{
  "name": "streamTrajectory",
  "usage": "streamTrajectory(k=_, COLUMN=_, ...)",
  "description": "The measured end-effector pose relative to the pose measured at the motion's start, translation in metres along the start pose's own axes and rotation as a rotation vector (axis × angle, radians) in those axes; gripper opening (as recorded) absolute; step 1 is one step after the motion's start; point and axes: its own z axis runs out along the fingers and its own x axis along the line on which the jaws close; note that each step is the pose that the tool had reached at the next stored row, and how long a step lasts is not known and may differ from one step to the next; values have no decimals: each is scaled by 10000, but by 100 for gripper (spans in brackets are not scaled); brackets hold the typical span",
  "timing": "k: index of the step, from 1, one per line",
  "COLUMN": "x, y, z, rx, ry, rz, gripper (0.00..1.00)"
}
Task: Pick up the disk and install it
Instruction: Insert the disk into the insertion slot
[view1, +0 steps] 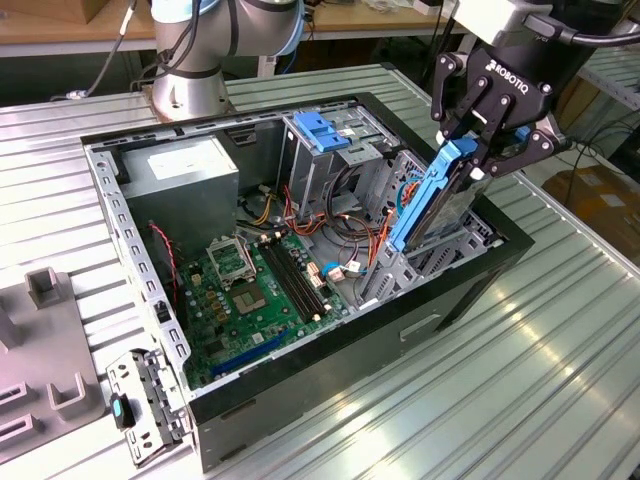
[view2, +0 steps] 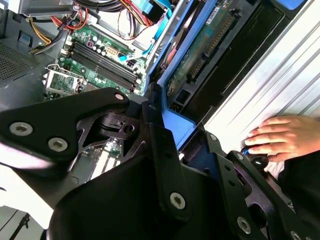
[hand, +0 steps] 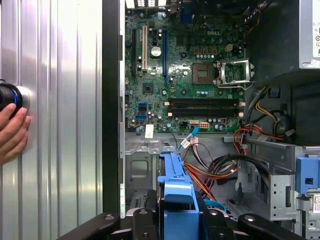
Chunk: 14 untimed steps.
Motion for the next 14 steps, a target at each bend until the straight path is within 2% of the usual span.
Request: streamTrajectory(k=14, x=0, y=0, z=3, rx=0, ry=-1, rz=0, gripper=37)
